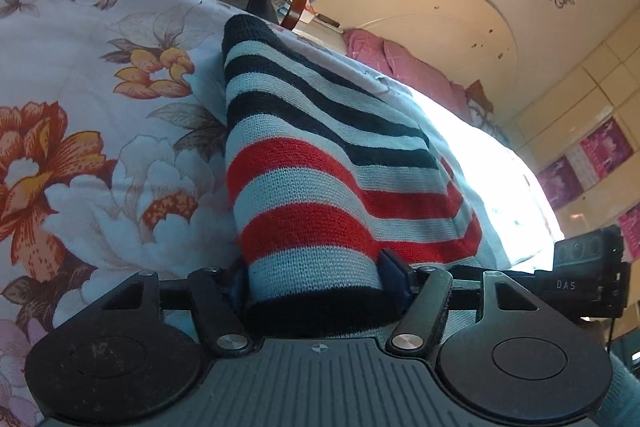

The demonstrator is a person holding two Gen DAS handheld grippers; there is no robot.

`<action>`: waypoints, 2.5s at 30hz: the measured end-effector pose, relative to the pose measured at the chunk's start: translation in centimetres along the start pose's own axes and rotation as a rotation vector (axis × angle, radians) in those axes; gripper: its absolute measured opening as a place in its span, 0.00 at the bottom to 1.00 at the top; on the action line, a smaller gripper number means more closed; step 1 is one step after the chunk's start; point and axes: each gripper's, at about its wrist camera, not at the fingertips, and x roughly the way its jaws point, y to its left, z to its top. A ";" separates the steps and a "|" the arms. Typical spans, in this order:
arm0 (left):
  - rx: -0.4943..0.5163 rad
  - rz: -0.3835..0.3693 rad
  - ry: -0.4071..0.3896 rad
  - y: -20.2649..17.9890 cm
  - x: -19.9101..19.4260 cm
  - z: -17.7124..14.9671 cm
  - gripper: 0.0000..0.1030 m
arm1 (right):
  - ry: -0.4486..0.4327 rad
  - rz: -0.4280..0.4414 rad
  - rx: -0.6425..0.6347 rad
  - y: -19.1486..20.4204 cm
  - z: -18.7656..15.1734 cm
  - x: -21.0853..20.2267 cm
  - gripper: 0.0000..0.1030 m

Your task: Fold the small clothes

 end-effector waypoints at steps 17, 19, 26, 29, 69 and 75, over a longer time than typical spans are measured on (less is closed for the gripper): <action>0.140 -0.084 -0.044 -1.4 -6.3 1.1 0.45 | -0.128 -0.171 -0.223 10.1 -3.1 -3.3 0.33; 0.152 -0.093 -0.052 -0.9 -7.8 0.9 0.45 | -0.136 -0.182 -0.235 11.5 -3.7 -3.3 0.33; 0.167 -0.076 -0.077 4.1 -14.2 0.7 0.45 | -0.139 -0.175 -0.272 17.5 -5.1 1.1 0.33; 0.159 -0.051 -0.081 7.4 -16.9 0.5 0.45 | -0.124 -0.156 -0.286 19.6 -5.9 3.9 0.33; 0.301 -0.002 -0.134 20.3 -19.9 -1.3 0.68 | -0.045 -0.388 -0.423 25.0 -9.4 17.5 0.07; 0.290 -0.014 -0.179 19.7 -22.3 -2.1 0.68 | -0.062 -0.413 -0.401 24.7 -9.5 16.4 0.12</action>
